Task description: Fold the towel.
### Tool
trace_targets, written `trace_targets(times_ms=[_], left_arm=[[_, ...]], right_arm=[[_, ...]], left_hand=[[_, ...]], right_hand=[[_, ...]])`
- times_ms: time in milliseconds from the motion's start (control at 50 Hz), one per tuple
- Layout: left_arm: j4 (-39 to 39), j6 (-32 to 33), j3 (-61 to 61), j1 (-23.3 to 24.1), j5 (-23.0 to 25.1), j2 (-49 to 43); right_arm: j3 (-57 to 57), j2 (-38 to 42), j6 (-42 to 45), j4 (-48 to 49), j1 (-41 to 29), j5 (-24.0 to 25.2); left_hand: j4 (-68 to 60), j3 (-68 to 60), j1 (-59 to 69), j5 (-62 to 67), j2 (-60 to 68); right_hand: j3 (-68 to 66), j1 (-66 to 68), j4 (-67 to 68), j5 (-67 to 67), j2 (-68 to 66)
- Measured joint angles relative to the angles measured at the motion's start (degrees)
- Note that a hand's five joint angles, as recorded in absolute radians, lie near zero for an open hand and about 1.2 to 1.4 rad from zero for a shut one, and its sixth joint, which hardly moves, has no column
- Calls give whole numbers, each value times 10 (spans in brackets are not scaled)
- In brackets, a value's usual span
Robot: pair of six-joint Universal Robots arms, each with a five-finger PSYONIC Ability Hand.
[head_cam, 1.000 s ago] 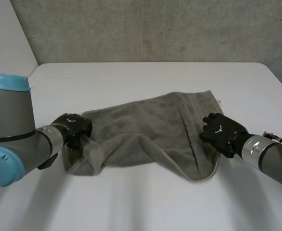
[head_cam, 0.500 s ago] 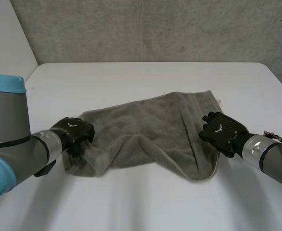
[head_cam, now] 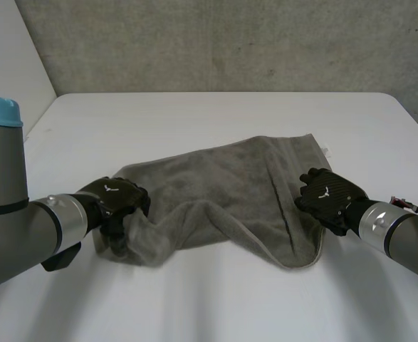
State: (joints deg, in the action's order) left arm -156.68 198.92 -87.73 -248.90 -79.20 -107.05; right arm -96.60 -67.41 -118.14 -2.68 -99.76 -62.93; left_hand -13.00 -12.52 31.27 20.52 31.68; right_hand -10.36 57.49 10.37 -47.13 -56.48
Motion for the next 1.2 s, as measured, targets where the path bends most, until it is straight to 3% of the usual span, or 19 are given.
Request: trace_targets(times_ms=[560, 900, 1040, 1120, 1200], left_arm=[[-4, -115, 41, 18, -15, -14], [-20, -123, 51, 63, -105, -49], [-29, -116, 60, 63, -140, -64], [-31, -108, 61, 61, -151, -66], [-31, -101, 60, 59, -153, -63]], right_arm=[[-6, -1, 1, 0, -1, 0], [-14, -6, 1, 0, -5, 0], [-16, -8, 1, 0, -6, 0], [-18, -10, 2, 0, -6, 0], [-18, -11, 2, 0, -6, 1]], left_hand=[[0, 0, 0, 1, 0], [0, 0, 11, 21, 5], [0, 0, 153, 159, 150], [0, 0, 313, 319, 312], [0, 0, 362, 378, 361]], right_hand=[[0, 0, 0, 0, 0], [0, 0, 0, 0, 0], [0, 0, 0, 0, 0], [0, 0, 0, 0, 0], [0, 0, 0, 0, 0]])
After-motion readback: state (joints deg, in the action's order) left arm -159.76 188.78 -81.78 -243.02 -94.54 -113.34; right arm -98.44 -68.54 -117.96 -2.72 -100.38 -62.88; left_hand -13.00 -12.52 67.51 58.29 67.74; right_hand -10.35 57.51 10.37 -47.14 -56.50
